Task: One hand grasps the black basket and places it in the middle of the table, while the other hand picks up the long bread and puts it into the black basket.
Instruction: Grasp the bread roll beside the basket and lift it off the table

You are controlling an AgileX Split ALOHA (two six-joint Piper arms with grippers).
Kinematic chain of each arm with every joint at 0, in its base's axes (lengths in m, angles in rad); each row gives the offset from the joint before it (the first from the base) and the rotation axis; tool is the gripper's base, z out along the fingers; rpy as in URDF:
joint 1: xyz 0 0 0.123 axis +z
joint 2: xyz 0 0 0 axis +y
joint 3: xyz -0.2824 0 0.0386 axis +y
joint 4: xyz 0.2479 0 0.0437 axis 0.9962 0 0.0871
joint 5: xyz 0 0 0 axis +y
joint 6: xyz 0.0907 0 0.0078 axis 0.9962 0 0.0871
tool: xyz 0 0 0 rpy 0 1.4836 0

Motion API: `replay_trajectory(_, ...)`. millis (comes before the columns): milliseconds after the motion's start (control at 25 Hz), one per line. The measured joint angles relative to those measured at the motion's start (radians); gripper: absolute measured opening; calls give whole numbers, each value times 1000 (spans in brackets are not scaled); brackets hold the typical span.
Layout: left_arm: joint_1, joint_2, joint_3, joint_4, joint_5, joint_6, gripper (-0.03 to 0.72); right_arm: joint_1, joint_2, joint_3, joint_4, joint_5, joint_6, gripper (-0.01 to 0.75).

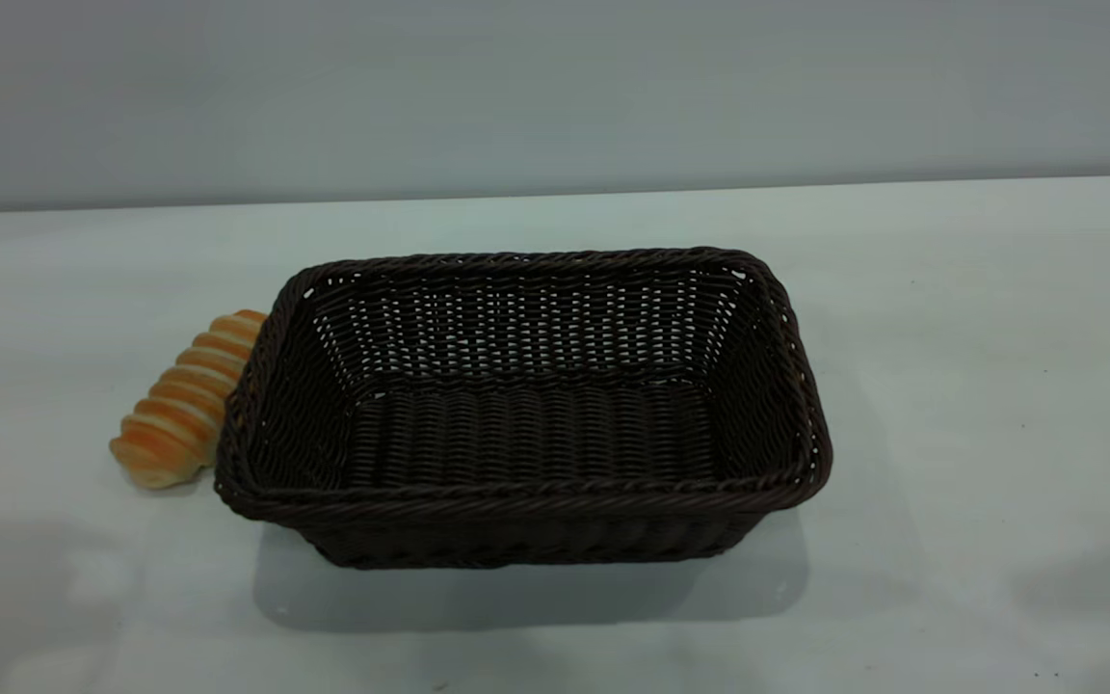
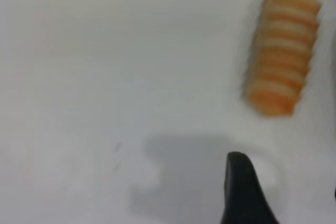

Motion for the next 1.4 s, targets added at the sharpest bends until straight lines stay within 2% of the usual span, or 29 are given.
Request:
replay_trajectory(280, 0, 313, -9, 123, -366, 57, 446, 0, -49, 16, -2, 2, -19, 477)
replay_trajectory(480, 0, 518, -10, 318, -564, 148, 445, 0, -49, 16, -4, 2, -24, 477)
replay_trajectory(680, 0, 619, -10, 422, -582, 231, 445, 0, -49, 16, -5, 2, -25, 477)
replay_trajectory(960, 0, 712, -21, 425, -596, 282, 445, 0, -49, 16, -5, 2, -25, 475)
replay_trajectory(1200, 41, 768, -78, 409, -593, 286, 445, 0, -49, 16, -6, 3, -25, 475)
replay_trajectory(1400, 63, 771, -88, 406, -671, 288, 445, 0, -49, 16, -6, 3, -25, 475)
